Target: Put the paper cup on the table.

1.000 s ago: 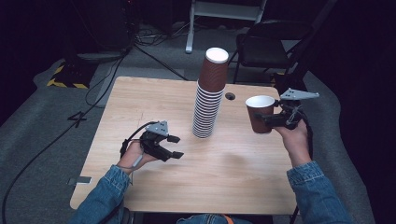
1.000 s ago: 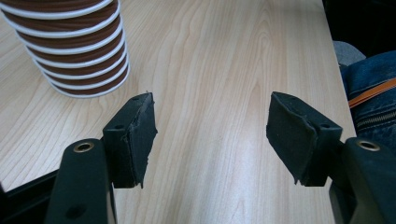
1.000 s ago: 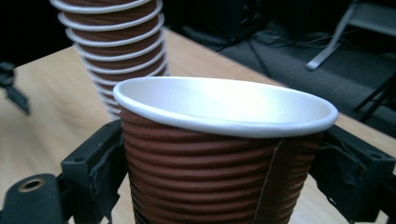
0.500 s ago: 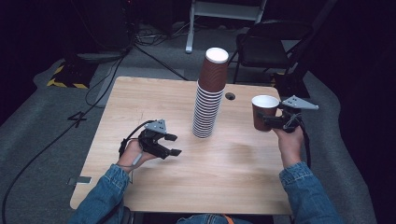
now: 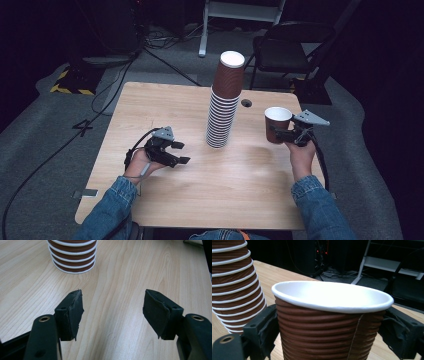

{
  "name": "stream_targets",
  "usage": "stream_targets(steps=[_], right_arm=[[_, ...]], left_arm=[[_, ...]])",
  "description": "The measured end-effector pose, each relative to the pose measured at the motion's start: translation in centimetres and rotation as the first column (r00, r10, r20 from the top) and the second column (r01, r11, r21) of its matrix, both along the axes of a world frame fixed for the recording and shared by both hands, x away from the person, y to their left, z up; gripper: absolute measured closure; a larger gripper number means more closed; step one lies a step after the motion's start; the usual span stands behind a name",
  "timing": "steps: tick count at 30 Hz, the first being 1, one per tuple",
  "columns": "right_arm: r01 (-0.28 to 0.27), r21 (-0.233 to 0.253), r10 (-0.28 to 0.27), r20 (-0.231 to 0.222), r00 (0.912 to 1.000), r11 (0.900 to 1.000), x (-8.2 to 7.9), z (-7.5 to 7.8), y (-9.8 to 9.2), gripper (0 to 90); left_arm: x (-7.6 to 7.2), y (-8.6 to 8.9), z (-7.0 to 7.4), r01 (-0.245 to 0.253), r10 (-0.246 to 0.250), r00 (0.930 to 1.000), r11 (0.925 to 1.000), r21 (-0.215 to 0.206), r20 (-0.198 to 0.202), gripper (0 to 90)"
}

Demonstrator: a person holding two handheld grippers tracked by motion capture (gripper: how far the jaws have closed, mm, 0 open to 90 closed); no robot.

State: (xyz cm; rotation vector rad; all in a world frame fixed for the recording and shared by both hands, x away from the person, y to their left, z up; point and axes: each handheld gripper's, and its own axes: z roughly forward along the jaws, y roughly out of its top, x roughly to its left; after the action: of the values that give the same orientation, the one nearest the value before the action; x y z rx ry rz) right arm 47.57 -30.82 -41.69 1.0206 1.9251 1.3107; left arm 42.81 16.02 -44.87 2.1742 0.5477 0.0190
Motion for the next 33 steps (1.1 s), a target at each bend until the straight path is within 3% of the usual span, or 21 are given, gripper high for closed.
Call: stream_targets(steps=[15, 33], right_arm=[[-0.005, -0.017, 0.004, -0.028, 0.9996, 1.000, 0.9, -3.3, 0.6, 11.2], [-0.036, -0.022, 0.034, -0.081, 0.9961, 0.999, 0.9, -4.1, 1.0, 9.7]], left_arm=[[0.3, 0.0, -0.4, -0.008, 0.008, 0.9999, 0.9998, 0.015, -0.009, 32.8], [0.4, -0.1, -0.6, -0.001, 0.001, 0.9999, 0.9999, 0.017, -0.011, 32.7]])
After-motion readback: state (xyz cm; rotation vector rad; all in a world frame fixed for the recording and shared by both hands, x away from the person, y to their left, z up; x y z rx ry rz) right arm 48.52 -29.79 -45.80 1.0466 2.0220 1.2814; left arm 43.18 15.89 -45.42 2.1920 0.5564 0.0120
